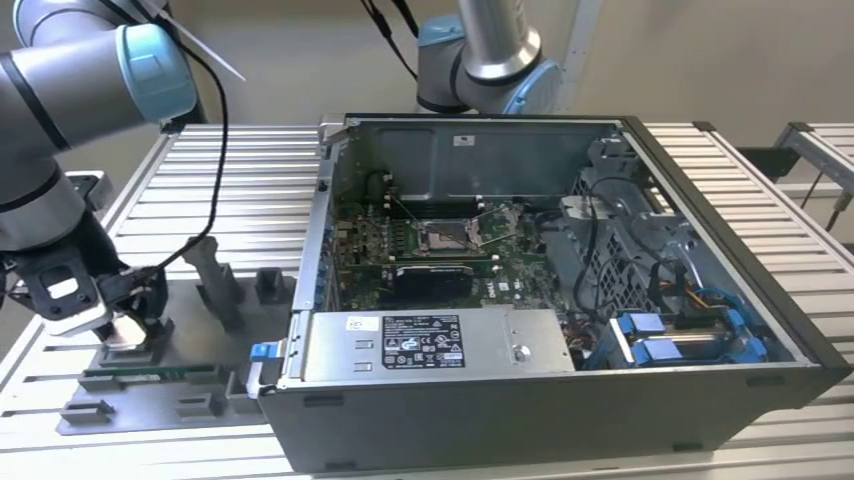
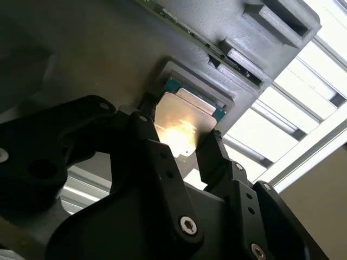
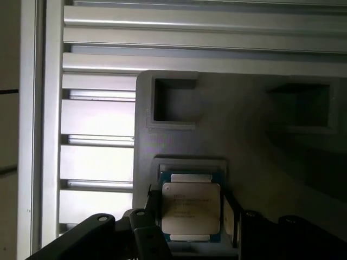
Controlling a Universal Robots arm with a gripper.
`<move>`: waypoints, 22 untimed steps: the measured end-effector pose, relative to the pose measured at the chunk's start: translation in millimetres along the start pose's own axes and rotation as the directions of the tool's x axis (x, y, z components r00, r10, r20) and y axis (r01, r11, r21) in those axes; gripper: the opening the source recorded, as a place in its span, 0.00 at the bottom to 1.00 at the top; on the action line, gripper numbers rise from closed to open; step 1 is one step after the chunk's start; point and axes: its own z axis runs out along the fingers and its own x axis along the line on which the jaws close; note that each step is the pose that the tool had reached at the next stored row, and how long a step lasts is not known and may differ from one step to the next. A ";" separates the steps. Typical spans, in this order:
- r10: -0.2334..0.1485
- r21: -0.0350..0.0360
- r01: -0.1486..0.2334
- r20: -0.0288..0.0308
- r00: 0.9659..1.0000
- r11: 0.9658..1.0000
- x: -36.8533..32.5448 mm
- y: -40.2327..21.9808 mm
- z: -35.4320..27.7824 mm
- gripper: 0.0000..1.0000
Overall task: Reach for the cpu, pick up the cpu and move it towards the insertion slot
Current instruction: 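Pick up the cpu and move it towards the insertion slot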
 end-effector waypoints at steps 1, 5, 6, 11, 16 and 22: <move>0.000 0.000 0.000 0.000 1.000 1.000 0.0 0.1 -1.4 0.00; 0.000 0.001 0.000 0.000 1.000 1.000 -0.1 0.2 -6.0 0.00; 0.000 0.001 0.000 0.000 1.000 1.000 -0.1 0.2 -7.0 0.00; 0.000 0.002 0.000 0.000 1.000 1.000 -0.2 0.3 -10.7 0.00; 0.000 0.003 0.000 0.000 1.000 1.000 -0.2 0.4 -13.3 0.00; 0.000 0.004 0.000 0.000 1.000 1.000 -0.2 0.6 -17.8 0.00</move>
